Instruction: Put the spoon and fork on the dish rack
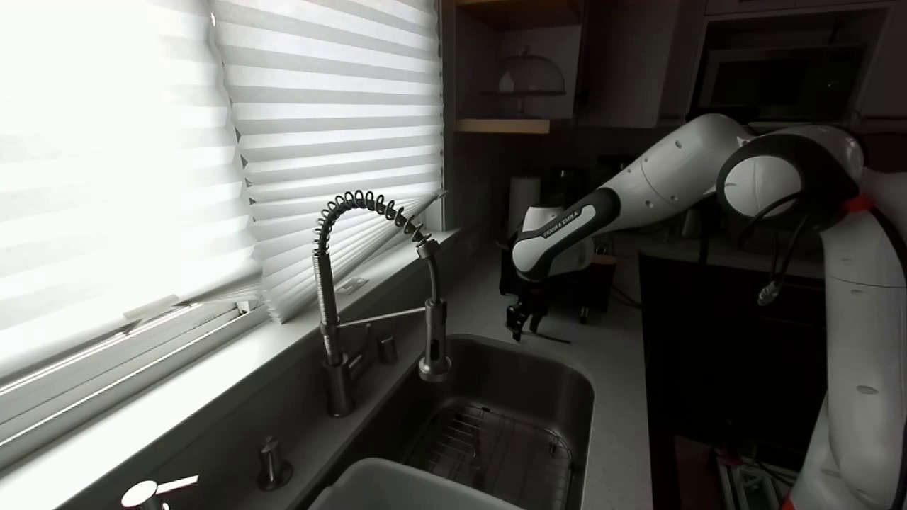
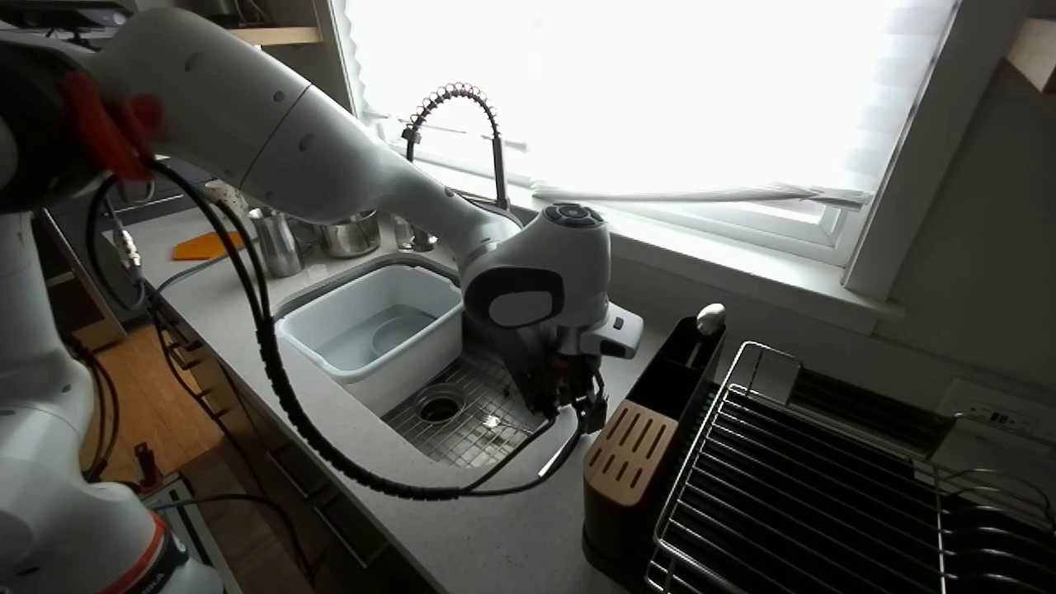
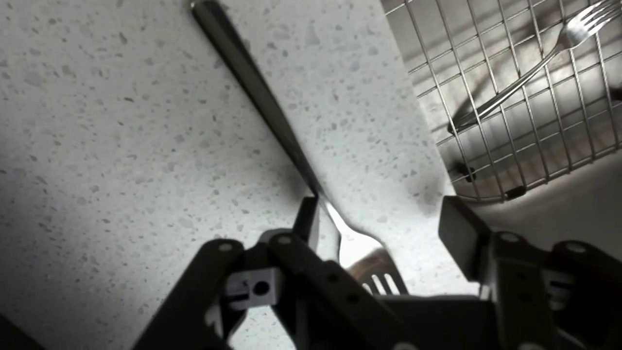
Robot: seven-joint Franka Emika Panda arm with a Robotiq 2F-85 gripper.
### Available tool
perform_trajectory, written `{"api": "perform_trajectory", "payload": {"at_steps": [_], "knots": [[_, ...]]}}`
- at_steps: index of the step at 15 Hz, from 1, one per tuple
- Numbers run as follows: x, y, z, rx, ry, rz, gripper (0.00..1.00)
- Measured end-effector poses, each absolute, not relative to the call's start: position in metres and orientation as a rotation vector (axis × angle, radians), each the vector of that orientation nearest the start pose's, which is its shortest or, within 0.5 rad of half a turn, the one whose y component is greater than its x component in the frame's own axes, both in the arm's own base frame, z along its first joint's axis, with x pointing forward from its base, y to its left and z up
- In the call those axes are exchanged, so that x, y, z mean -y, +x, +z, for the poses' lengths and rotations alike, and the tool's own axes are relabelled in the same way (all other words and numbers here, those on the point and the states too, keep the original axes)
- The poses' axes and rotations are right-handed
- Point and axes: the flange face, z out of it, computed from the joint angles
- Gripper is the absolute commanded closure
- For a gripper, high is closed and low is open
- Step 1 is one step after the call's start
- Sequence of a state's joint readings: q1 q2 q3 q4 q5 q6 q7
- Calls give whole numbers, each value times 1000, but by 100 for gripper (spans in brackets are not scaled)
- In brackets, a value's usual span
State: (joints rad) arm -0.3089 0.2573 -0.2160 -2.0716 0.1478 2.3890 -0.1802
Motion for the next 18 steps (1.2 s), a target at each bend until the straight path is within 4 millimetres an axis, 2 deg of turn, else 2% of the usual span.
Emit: {"api": "perform_trajectory", "payload": {"at_steps": [2,3,4,7,8,10,13,15,18], "knots": [[292,513,316,-684,-3036,-130,13],[292,513,315,-684,-3035,-129,48],[292,513,315,-684,-3033,-128,44],[292,513,314,-682,-3033,-126,41],[292,513,313,-681,-3033,-125,66],[292,513,313,-680,-3033,-124,68],[295,512,315,-682,-3034,-130,94],[298,511,315,-684,-3035,-132,100],[300,510,315,-688,-3034,-131,98]]}}
